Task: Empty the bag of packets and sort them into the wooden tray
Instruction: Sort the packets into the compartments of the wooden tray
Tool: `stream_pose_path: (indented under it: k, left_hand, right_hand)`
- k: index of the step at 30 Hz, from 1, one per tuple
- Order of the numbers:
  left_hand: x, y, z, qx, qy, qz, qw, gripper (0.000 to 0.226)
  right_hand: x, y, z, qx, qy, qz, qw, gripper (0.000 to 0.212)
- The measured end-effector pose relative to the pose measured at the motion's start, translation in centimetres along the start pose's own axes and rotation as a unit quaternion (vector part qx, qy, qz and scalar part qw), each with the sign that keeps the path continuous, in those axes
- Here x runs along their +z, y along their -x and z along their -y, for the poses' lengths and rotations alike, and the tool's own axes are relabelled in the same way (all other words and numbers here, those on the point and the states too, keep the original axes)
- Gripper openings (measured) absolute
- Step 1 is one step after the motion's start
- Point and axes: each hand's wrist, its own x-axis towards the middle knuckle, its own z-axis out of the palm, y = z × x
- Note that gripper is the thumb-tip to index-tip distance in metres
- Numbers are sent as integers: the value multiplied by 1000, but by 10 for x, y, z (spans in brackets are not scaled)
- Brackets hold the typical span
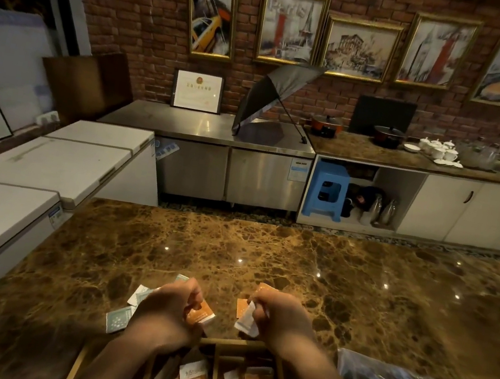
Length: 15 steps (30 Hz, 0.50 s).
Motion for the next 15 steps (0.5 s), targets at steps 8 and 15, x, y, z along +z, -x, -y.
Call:
stream_pose_path:
  k: [8,15]
  left_hand:
    - [-8,36,-5,63,-57,30,996,45]
    - [2,70,0,101,-125,49,986,49]
  right_hand:
    - [-1,43,12,-43,24,33,998,26]
    - [16,81,15,-107,96,127,981,25]
